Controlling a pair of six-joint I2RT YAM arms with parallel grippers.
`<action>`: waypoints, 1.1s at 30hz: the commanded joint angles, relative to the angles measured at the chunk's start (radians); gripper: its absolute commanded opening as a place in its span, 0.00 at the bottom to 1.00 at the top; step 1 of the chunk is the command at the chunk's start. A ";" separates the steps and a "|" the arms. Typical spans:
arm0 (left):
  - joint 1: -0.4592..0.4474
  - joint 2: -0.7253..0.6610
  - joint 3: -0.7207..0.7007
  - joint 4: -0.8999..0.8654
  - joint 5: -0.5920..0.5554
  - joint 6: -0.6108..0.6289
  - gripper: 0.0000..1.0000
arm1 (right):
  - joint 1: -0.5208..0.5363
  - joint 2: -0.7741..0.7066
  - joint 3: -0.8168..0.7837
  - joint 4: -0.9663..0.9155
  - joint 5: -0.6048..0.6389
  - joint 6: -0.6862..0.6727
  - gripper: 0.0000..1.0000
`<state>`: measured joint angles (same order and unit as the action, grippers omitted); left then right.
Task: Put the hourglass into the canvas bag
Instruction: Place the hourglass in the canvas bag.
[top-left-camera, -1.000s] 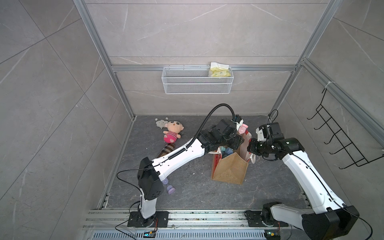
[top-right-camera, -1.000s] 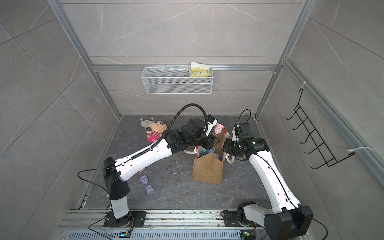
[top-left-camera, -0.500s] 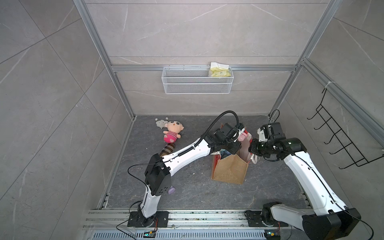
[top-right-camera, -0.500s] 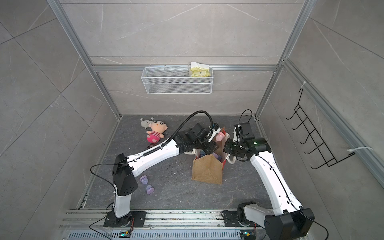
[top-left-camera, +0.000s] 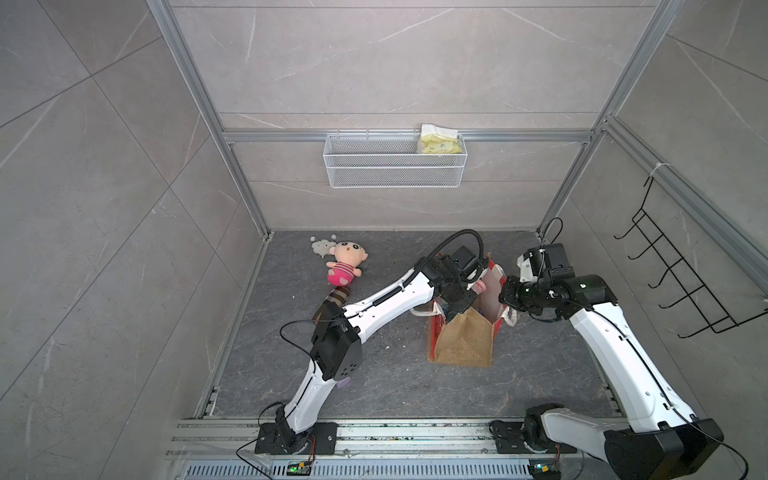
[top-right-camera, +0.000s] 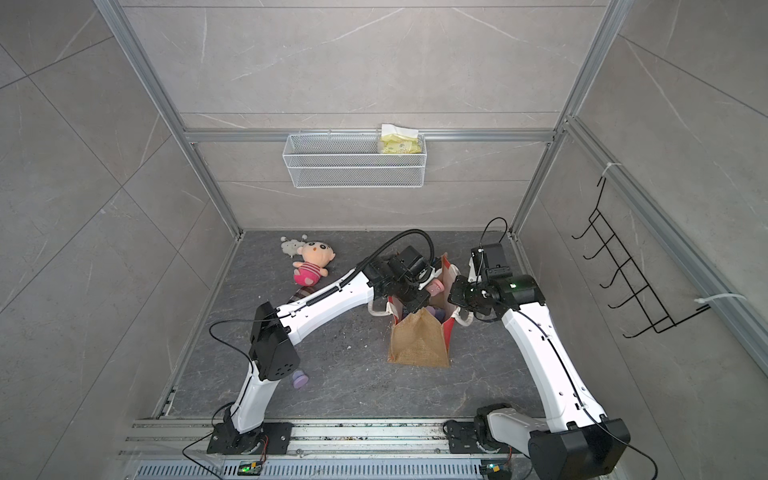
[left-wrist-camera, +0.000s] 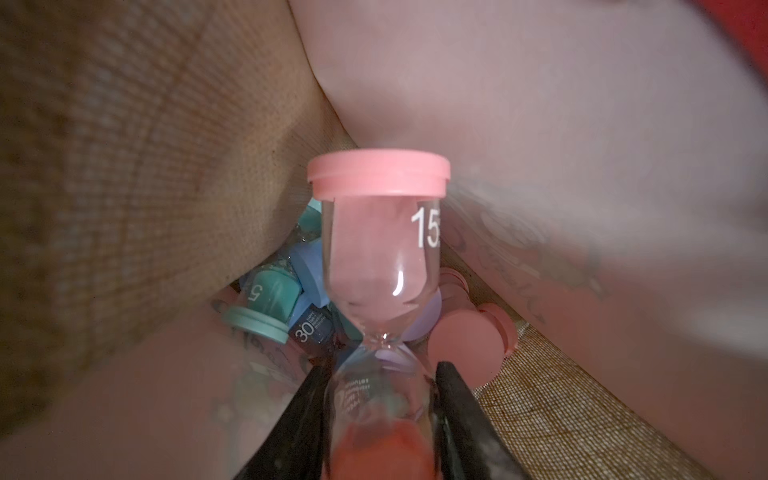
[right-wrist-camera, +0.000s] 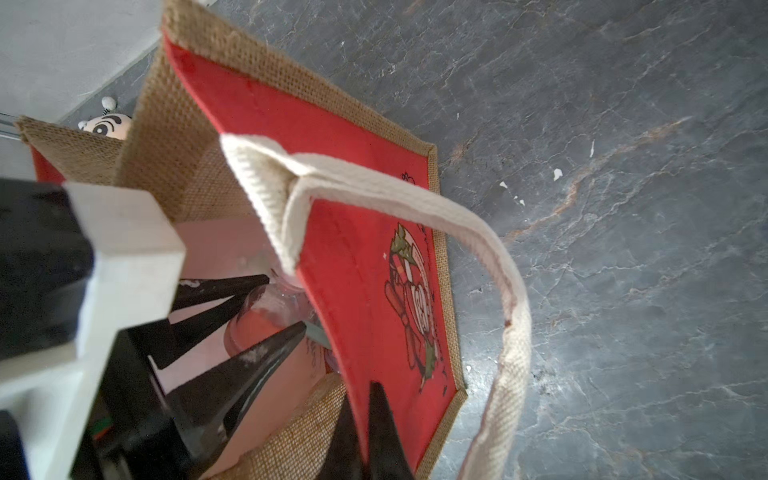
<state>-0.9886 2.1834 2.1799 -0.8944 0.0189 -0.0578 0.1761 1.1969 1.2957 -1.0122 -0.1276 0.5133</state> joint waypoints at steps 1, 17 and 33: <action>0.008 0.060 0.038 -0.150 -0.049 0.032 0.00 | -0.009 -0.022 0.045 0.085 -0.023 0.035 0.00; 0.020 0.179 0.183 -0.192 -0.024 -0.039 0.56 | -0.010 -0.010 -0.015 0.127 -0.079 0.040 0.00; 0.024 -0.166 0.013 0.080 0.023 -0.108 0.85 | -0.009 -0.024 0.056 0.003 -0.034 -0.026 0.47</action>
<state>-0.9726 2.1891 2.2490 -0.9333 0.0284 -0.1383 0.1699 1.1995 1.3121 -0.9703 -0.1761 0.5114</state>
